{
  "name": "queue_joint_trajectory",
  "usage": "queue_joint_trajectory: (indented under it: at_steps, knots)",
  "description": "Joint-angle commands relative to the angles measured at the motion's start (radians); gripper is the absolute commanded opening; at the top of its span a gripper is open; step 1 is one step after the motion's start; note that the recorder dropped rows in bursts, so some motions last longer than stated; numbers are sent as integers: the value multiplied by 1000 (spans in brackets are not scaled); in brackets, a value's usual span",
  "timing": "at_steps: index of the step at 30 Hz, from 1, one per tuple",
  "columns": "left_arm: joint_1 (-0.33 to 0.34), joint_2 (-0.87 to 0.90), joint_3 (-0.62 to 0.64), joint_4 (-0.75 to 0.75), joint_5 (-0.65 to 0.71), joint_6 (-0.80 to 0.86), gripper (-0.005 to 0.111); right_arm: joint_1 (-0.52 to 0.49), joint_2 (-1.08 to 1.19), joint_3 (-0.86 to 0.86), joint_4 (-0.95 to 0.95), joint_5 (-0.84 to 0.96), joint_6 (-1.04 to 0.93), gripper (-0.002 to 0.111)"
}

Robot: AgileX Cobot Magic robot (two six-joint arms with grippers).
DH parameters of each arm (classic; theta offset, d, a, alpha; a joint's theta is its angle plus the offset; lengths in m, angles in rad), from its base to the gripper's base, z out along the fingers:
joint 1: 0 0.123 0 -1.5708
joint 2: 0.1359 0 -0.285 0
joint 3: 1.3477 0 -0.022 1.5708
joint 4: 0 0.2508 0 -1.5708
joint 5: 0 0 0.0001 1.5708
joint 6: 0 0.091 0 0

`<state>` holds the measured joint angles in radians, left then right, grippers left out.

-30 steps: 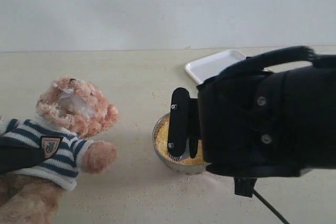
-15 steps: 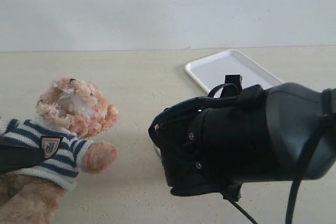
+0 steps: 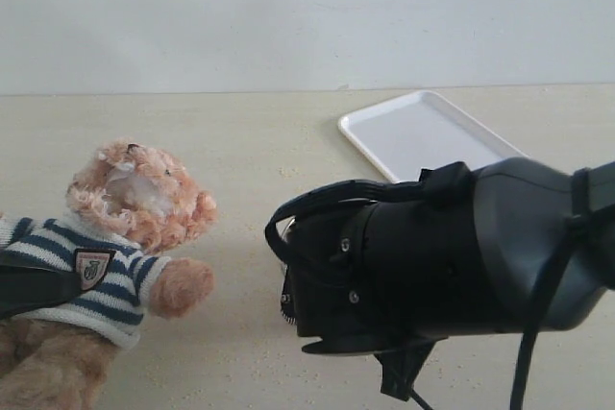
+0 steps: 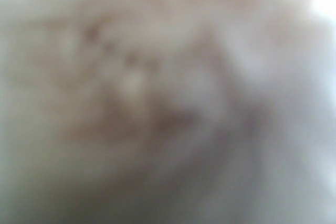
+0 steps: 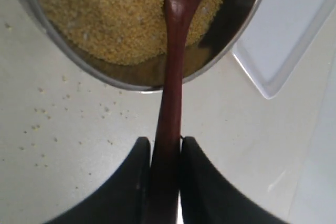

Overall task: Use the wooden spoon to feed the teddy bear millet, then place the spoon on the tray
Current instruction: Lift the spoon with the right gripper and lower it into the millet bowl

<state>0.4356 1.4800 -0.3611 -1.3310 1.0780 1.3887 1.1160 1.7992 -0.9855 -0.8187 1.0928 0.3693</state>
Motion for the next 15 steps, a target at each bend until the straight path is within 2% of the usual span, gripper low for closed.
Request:
queue_joint_trajectory:
  at_steps: [1,15]
  knots:
    - [2,-1,-1,-22,16,7,5,1,-24,-4,56,-38,20,0]
    - [2,-1,-1,-22,16,7,5,-3,-101,-4,80,-99,100,0]
